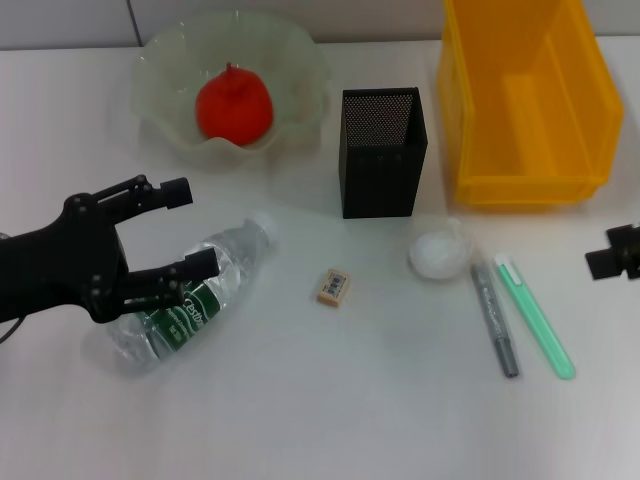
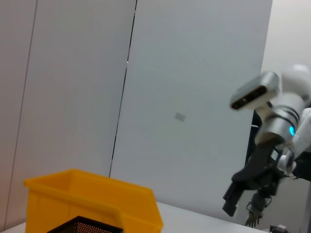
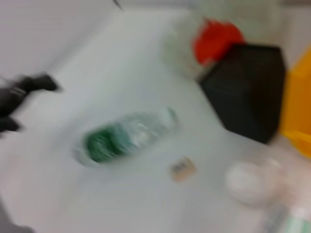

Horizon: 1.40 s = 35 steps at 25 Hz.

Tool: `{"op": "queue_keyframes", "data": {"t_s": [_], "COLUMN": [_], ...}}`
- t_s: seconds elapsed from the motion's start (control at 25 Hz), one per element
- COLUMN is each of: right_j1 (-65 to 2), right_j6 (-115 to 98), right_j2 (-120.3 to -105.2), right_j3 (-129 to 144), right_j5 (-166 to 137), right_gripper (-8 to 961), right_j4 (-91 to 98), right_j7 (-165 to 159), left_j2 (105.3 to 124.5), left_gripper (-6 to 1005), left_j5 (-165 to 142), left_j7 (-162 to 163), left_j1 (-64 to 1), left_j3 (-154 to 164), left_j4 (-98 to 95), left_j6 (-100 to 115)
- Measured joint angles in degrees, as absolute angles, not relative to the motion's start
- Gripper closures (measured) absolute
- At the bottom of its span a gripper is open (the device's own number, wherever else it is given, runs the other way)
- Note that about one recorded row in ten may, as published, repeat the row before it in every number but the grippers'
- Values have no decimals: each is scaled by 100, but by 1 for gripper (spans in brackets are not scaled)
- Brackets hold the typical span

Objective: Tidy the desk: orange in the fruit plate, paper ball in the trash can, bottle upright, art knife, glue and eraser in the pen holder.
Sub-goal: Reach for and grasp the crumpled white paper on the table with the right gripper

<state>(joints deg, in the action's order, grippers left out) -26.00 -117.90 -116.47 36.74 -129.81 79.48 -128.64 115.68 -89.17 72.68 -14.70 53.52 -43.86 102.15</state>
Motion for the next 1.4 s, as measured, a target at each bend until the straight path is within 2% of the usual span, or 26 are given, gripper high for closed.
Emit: {"op": "queue_keyframes", "data": {"t_s": [0.04,0.24,0.36,0.44,0.48,0.64,0.84,1.4], "right_j1": [-2836,-3393,-3599,-3845,-3845,-4116,-4233,-4635], "right_j6": [-11820,-11842,-11829,-11700,-11700,-11138,-10247,-9096], "right_j2": [-11577,-11484,-11493,-11596,-11596,-11897,-11921,-11955], "right_j3": [3919,4706,5053,5447,5447,6254,7711,8857], "right_j5": [-13475,-14467,-14694,-14825,-14825,-15107,-15524,-15268], "right_gripper": [226,227,227,227,227,226,225,223], "right_j4": [8272,8617,8618,8608,8608,8564,8321,7077], "right_j7": [-13352,-14222,-14465,-14627,-14627,-14677,-15192,-15494], "left_j2": [11549,11514,11504,11504,11504,11504,11508,11540], "left_gripper": [134,135,135,135,135,136,136,137], "left_j5": [-8922,-8925,-8925,-8925,-8925,-8924,-8924,-8920], "left_j7": [7057,6982,6980,6980,6980,6978,6978,6850], "left_j1": [-1479,-1491,-1477,-1469,-1469,-1476,-1478,-1453], "left_j3": [5353,5356,5357,5359,5359,5361,5354,5299], "left_j4": [-4165,-4073,-4073,-4073,-4073,-4042,-4017,-3795], "left_j6": [10202,10166,10121,10086,10086,10049,10049,10045]}}
